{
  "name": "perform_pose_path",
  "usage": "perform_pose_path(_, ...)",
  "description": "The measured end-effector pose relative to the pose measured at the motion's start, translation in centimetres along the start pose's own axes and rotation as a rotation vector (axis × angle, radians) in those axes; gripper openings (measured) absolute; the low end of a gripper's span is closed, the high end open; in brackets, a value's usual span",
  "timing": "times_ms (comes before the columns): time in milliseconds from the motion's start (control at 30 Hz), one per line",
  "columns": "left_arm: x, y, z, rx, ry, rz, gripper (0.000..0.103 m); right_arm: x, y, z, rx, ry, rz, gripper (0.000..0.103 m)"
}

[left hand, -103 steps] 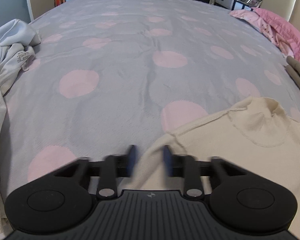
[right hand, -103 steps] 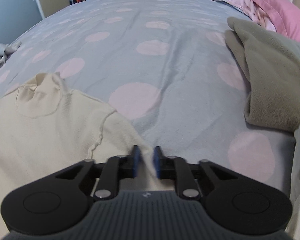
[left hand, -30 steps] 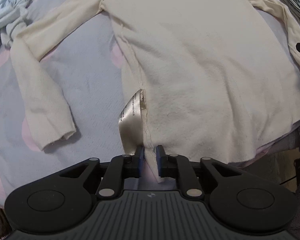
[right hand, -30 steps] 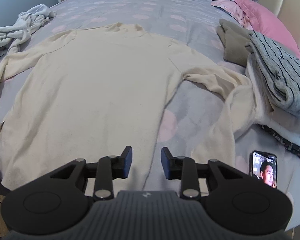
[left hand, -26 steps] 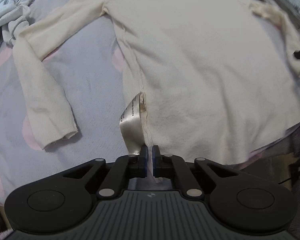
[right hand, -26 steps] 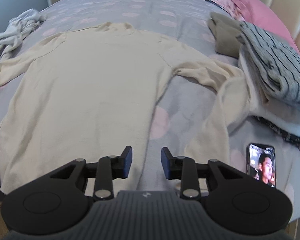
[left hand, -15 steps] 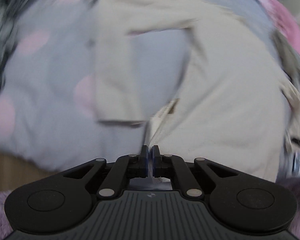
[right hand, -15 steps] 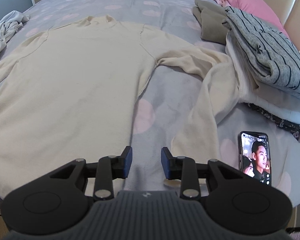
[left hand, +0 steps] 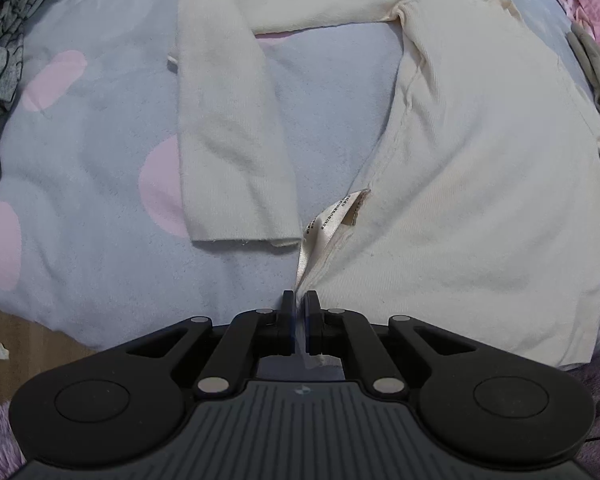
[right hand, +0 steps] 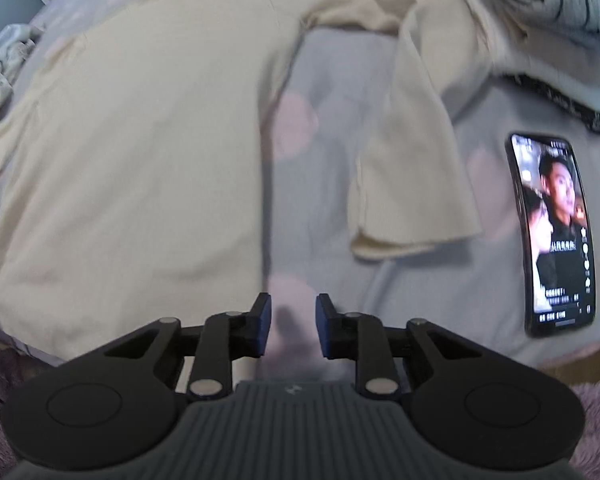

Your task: Fold clothes

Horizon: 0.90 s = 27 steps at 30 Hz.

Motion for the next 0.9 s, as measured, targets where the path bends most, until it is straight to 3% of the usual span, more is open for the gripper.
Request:
perform_pose_path(100, -0.7, 0.0, -0.4, -0.011, -0.028, 0.017, 0.002, 0.3, -0.3, 0.1, 0.025, -0.021, 0.090, 0.029)
perform_pose_path(200, -0.8, 0.0, -0.6, -0.016, -0.035, 0.022, 0.002, 1.0, -0.9, 0.2, 0.039, -0.004, 0.097, 0.032)
perform_pose_path(233, -0.7, 0.0, -0.7, -0.016, -0.034, 0.022, 0.002, 1.2, -1.2, 0.2, 0.046, 0.008, 0.090, 0.026)
perform_pose_path(300, -0.7, 0.1, -0.8, -0.019, -0.034, 0.023, 0.002, 1.7, -1.8, 0.1, 0.060, 0.031, 0.076, 0.004)
perform_pose_path(400, -0.8, 0.1, -0.9, -0.023, -0.040, 0.030, 0.002, 2.9, -1.3, 0.0, 0.043, 0.082, 0.100, 0.003)
perform_pose_path(567, -0.8, 0.0, -1.1, -0.027, -0.047, 0.037, 0.002, 6.9, 0.1, 0.1, -0.009, 0.230, 0.265, 0.004)
perform_pose_path(667, -0.5, 0.1, -1.3, -0.031, -0.042, 0.031, 0.002, 8.1, -0.5, 0.4, 0.002, 0.277, 0.295, 0.011)
perform_pose_path(900, -0.1, -0.2, -1.4, -0.024, -0.036, 0.026, 0.002, 6.1, -1.4, 1.3, 0.011, 0.131, 0.280, 0.013)
Point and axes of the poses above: each gripper's, at about its wrist camera, not at the fingertips, and y roughly against the way its jaws point, x to its left, z to its top, the point moved 1 cm from there along -y, roughly the way its jaws point, and after that the axes turned 11 degrees about z, right-handed, at the moved point
